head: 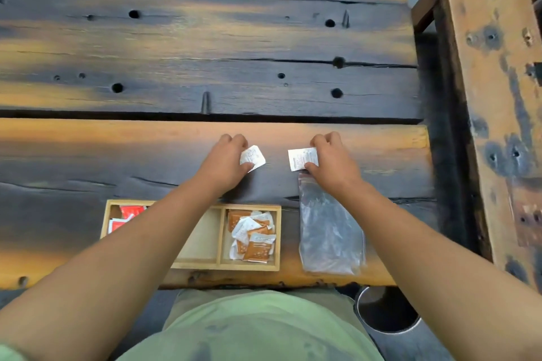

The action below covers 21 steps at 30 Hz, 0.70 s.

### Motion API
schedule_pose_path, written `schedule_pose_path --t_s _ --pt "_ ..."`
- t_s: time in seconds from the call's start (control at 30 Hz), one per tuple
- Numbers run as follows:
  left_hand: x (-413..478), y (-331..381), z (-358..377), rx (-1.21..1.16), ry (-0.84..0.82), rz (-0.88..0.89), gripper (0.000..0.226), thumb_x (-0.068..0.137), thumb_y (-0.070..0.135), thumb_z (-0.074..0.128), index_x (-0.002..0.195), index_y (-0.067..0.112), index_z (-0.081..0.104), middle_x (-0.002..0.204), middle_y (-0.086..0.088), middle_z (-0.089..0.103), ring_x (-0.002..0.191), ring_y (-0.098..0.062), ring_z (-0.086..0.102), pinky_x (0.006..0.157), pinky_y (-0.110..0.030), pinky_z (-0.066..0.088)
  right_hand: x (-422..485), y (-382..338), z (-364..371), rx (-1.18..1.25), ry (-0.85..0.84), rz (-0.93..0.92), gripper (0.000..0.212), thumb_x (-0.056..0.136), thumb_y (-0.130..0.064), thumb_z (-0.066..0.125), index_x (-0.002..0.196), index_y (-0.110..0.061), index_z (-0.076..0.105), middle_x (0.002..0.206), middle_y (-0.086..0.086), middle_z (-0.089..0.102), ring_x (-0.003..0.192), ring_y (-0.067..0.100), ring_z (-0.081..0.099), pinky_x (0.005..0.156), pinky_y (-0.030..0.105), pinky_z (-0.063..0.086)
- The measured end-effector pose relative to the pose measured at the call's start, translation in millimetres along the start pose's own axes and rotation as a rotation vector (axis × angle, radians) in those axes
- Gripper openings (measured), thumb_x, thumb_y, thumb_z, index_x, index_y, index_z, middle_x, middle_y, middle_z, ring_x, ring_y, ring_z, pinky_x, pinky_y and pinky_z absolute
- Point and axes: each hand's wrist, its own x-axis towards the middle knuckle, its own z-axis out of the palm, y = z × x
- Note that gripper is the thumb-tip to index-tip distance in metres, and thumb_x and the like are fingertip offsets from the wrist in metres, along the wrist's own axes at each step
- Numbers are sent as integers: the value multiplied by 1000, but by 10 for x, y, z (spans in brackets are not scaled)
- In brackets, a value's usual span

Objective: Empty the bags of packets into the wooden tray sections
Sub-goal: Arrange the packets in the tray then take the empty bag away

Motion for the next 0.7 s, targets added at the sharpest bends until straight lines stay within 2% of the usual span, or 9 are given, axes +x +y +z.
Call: schedule_pose_path --t_s 0.1,0.23,0.5,0.7 --pt "109 18 58 49 24 -55 45 84 28 75 120 14 53 121 -14 53 109 -35 55 94 -46 48 118 13 37 -50 -28 -35 48 87 -29 73 127 -16 50 128 8 42 117 27 46 85 41 52" --pt "136 28 140 107 51 -99 47 82 35 76 119 16 53 120 -14 52 113 -35 50 97 -49 45 211 -33 100 -68 -6 -62 47 84 -27 75 122 -14 50 124 9 42 115 28 44 93 43 51" --pt "133 19 262 102 86 -134 50 82 34 77 119 12 52 121 -14 52 113 -33 51 94 -47 46 307 -75 99 -183 26 -75 47 83 -31 76 119 -12 52 122 11 47 115 29 42 97 40 44" --pt "60 94 229 100 84 -91 25 90 9 58 111 13 47 111 -14 63 98 -36 60 81 -49 51 266 -96 131 -151 15 -87 44 86 -28 73 120 -12 48 119 11 54 111 29 48 97 42 44"
